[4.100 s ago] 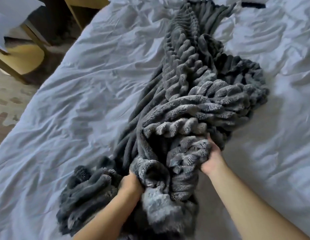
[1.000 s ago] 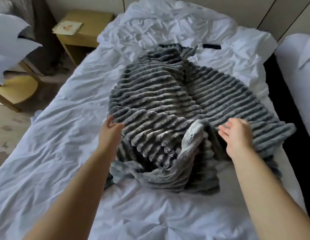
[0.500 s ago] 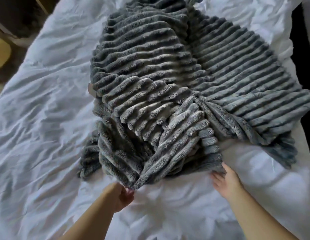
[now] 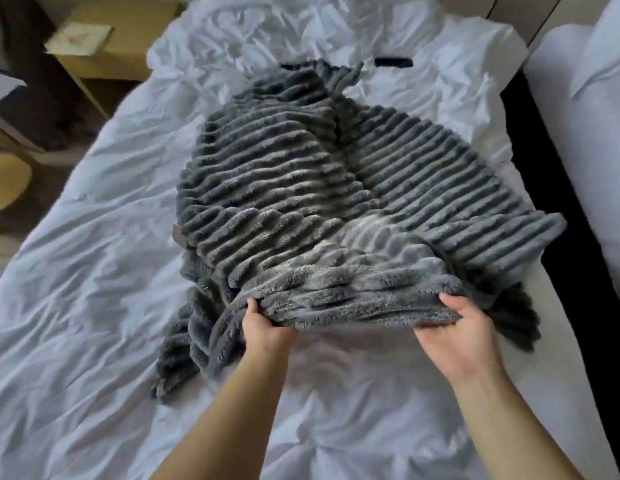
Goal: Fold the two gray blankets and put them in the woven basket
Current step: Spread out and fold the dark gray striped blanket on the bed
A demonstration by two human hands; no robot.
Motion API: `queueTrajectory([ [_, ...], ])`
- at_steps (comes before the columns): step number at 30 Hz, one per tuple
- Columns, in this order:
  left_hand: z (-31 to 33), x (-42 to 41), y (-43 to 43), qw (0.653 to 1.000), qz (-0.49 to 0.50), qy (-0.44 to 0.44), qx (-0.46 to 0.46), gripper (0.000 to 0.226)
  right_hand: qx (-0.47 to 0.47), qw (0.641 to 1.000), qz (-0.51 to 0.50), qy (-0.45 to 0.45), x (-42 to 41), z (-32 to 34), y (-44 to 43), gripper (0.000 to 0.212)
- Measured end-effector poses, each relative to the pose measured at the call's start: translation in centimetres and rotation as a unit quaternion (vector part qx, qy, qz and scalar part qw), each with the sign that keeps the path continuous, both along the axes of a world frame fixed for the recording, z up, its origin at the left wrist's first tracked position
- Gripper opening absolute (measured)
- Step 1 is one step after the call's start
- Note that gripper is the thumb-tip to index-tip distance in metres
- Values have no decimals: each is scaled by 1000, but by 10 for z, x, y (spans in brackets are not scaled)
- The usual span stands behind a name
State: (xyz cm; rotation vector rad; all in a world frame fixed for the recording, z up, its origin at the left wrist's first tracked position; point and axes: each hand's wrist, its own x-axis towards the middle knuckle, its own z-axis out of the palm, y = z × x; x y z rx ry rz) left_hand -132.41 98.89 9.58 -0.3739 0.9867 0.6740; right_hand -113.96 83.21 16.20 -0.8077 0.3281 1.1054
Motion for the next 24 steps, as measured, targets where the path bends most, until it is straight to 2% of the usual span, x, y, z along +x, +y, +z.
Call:
queueTrajectory([
  [2, 24, -19, 26, 1000, -10, 8, 25, 49, 39, 995, -95, -14, 20, 15, -7, 78],
  [3, 38, -28, 35, 998, -31, 18, 47, 47, 54, 989, -136, -10, 28, 21, -10, 76],
  [6, 78, -58, 55, 978, -138, 92, 128, 37, 63, 980, -185, 27, 41, 43, -9, 43],
  [9, 115, -91, 65, 908, -326, 191, 183, 24, -46, 988, -125, 80, 38, 60, 2, 53],
  [11, 136, -109, 74, 874, -367, 234, 215, 19, -86, 991, -68, 77, 31, 68, 7, 58],
  [12, 147, -115, 80, 878, -343, 244, 228, 19, -88, 992, -63, 63, 30, 74, 9, 54],
  [15, 178, -132, 99, 930, -158, 205, 261, 22, -99, 989, -112, 0, 40, 96, 10, 50],
  [17, 197, -144, 109, 939, -58, 166, 297, 12, -94, 979, -170, -52, 57, 112, -1, 45],
  [19, 204, -152, 113, 937, 6, 139, 321, 21, -130, 959, -197, -156, 74, 126, -16, 37],
  [20, 202, -152, 112, 932, 26, 152, 329, 23, -140, 953, -193, -188, 82, 131, -20, 39],
  [21, 196, -151, 106, 915, 18, 192, 354, 20, -145, 948, -173, -223, 82, 131, -24, 39],
  [22, 183, -152, 101, 880, -22, 296, 371, 19, -177, 937, -141, -266, 80, 126, -27, 36],
  [23, 163, -153, 95, 819, -90, 410, 390, 21, -226, 923, -89, -298, 72, 116, -29, 35],
  [24, 136, -152, 86, 734, -220, 484, 423, 23, -300, 889, -39, -343, 60, 101, -31, 33],
])
